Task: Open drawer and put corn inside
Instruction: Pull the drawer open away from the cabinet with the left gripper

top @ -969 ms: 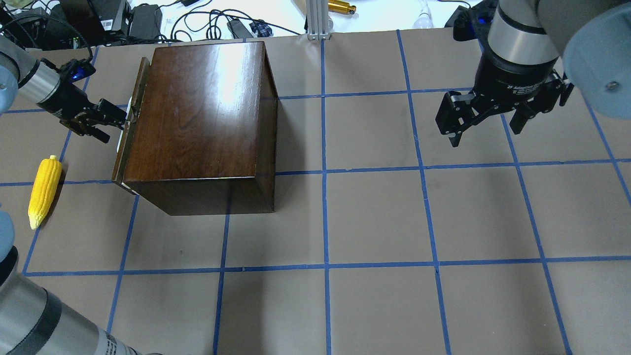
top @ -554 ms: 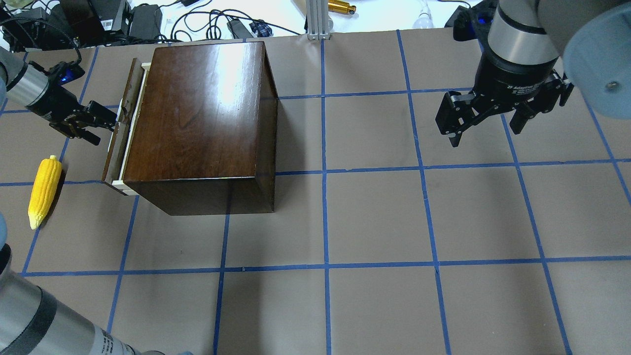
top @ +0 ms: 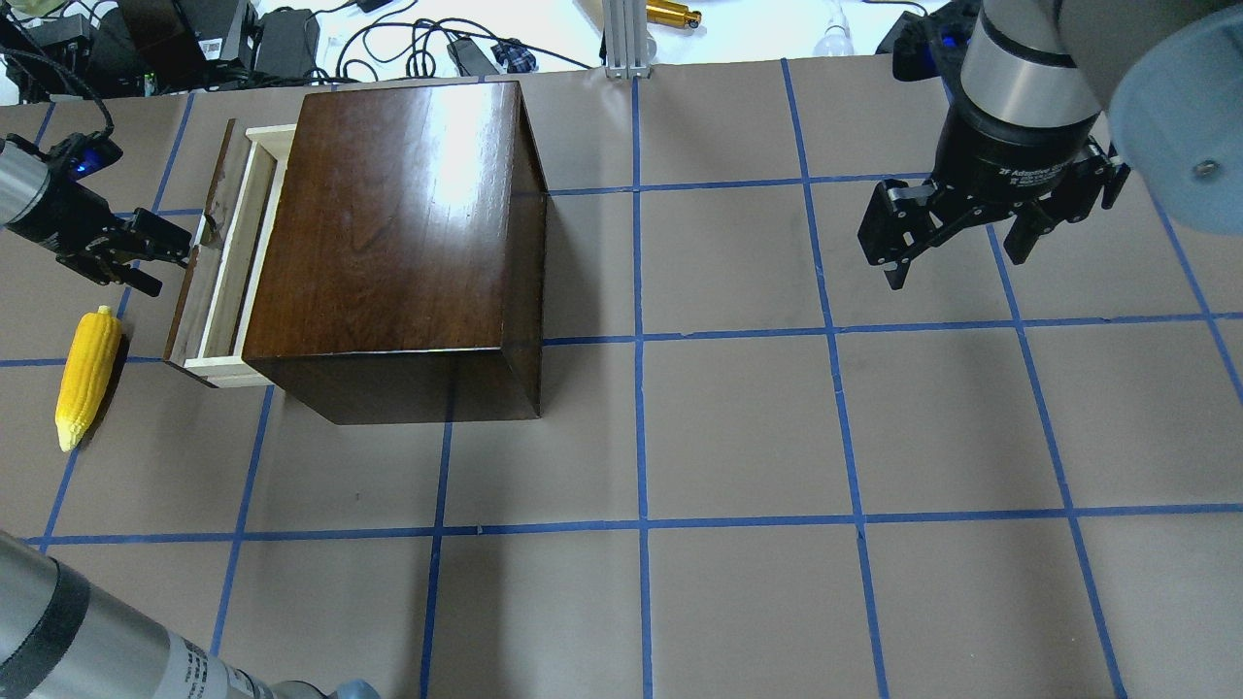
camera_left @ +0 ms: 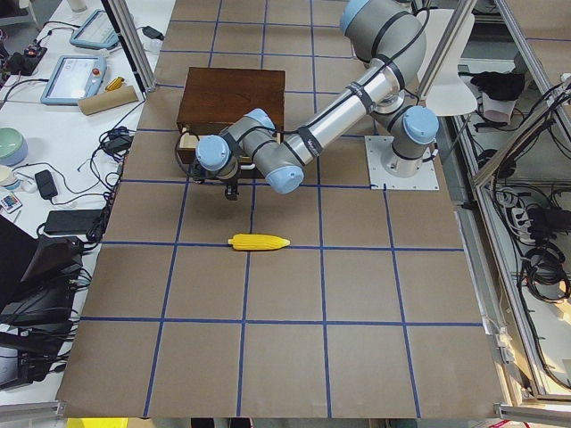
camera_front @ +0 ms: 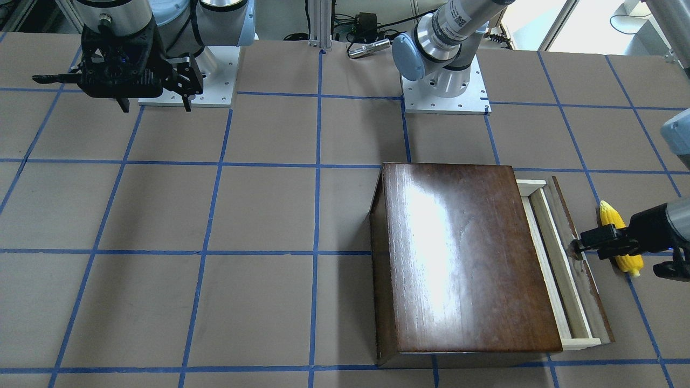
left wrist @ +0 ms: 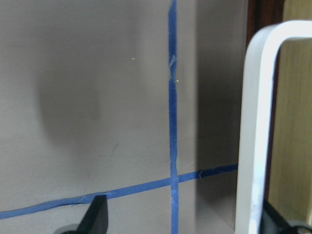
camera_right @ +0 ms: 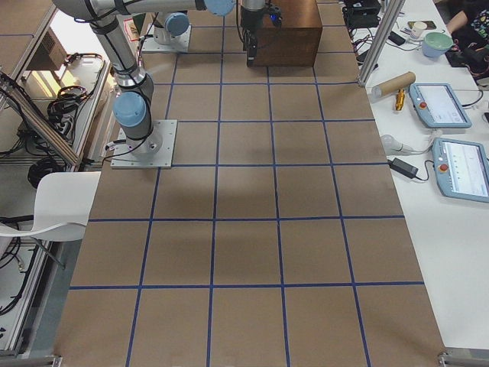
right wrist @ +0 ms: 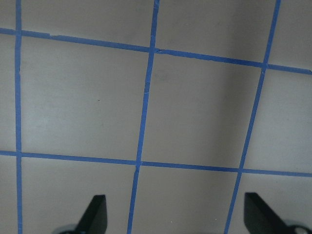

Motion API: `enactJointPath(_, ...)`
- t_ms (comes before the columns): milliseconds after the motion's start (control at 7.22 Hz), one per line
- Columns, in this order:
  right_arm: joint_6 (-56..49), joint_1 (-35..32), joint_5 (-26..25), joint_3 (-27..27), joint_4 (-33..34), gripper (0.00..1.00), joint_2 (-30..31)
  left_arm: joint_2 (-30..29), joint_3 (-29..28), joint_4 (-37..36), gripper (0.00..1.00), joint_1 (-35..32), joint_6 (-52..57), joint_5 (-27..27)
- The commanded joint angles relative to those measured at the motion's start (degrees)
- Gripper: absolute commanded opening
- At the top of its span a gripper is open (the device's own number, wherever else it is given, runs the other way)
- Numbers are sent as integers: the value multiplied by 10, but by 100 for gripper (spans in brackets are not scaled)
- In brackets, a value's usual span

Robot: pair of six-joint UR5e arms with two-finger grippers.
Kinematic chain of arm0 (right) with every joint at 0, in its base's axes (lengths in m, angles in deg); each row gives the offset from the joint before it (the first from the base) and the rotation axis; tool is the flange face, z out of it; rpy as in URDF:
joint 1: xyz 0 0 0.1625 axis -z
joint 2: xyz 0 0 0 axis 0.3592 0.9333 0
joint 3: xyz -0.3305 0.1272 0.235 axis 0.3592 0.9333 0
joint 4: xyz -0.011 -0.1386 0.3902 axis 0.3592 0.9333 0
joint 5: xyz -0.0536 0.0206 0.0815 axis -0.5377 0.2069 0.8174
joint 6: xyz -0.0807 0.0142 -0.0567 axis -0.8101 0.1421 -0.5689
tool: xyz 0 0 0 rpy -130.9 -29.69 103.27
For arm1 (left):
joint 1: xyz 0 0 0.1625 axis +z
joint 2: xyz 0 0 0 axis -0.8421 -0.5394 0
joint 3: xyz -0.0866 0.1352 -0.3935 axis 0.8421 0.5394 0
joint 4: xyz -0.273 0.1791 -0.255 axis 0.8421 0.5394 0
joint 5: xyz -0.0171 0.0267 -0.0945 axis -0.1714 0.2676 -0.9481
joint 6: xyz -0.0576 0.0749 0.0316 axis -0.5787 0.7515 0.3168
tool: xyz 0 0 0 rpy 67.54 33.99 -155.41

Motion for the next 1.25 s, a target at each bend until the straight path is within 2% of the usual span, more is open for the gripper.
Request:
enactJointPath(0,1,0,0,0,0,100,0,0,-2,-2,100,10,2,15)
enactJointPath(1108,0,0,0,0,0,100,0,3,-2,-2,100,22,8,16)
